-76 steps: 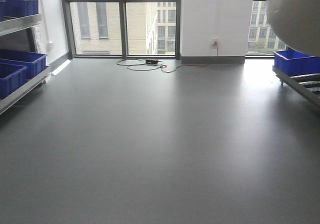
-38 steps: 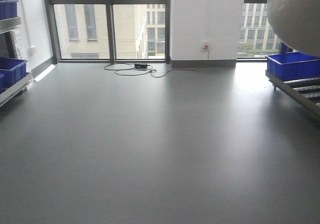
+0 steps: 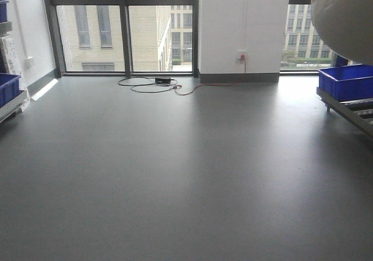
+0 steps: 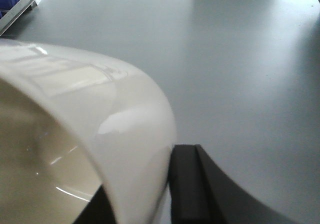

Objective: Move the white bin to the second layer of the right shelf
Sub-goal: 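Drive forward toward the window wall carrying the white bin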

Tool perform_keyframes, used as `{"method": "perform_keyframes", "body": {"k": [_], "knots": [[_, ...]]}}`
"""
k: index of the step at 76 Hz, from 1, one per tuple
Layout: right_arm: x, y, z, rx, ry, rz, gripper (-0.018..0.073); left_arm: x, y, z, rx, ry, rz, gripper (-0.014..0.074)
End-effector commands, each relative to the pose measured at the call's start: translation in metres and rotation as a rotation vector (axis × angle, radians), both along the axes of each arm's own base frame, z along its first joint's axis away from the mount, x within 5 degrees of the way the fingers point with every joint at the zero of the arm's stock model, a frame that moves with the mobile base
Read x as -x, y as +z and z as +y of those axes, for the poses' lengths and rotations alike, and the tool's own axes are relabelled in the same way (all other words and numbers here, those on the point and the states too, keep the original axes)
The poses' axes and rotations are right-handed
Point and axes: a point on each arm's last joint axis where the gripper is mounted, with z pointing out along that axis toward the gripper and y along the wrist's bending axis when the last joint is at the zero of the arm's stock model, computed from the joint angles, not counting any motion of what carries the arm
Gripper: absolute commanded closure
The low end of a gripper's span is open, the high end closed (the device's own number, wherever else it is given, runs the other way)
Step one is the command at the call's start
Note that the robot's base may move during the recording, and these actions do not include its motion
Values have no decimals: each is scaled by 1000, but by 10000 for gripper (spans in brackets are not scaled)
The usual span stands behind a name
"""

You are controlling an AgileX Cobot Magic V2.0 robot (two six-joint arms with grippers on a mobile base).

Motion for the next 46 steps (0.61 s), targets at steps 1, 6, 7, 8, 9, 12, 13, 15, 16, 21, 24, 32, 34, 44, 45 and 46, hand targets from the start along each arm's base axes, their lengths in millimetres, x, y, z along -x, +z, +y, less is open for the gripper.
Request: {"method": "perform_keyframes", "body": {"k": [1, 6, 7, 8, 9, 12, 13, 15, 16, 21, 24, 32, 34, 44, 45, 46], "knots": [[-2, 20, -1, -26, -17, -128, 511, -1, -4, 0, 9, -4, -62, 512], [-2, 20, -1, -26, -17, -128, 511, -1, -4, 0, 9, -4, -62, 512], [-2, 20, -1, -26, -17, -128, 511, -1, -4, 0, 9, -4, -62, 512], [-2, 20, -1, -26, -17, -128, 511, -1, -4, 0, 9, -4, -62, 512], [-2, 20, -1, -26, -17, -128, 511, -1, -4, 0, 9, -4, -62, 512], [-2, 20, -1, -26, -17, -128, 511, -1, -4, 0, 9, -4, -62, 512], [-2, 20, -1, -26, -17, -128, 511, -1, -4, 0, 9, -4, -62, 512], [-2, 20, -1, -26, -17, -128, 511, -1, -4, 0, 9, -4, -62, 512], [-2, 20, -1, -26, -17, -128, 511, -1, -4, 0, 9, -4, -62, 512], [-2, 20, -1, -26, -17, -128, 511, -1, -4, 0, 9, -4, -62, 512], [-2, 20, -1, -26, -17, -128, 511, -1, -4, 0, 9, -4, -62, 512], [-2, 20, -1, -26, -17, -128, 511, -1, -4, 0, 9, -4, -62, 512], [-2, 20, -1, -26, -17, -128, 511, -1, -4, 0, 9, -4, -62, 512], [-2, 20, -1, -26, -17, -128, 511, -1, -4, 0, 9, -4, -62, 512], [-2, 20, -1, -26, -17, -128, 511, -1, -4, 0, 9, -4, -62, 512], [-2, 20, -1, -26, -17, -128, 511, -1, -4, 0, 9, -4, -62, 512]]}}
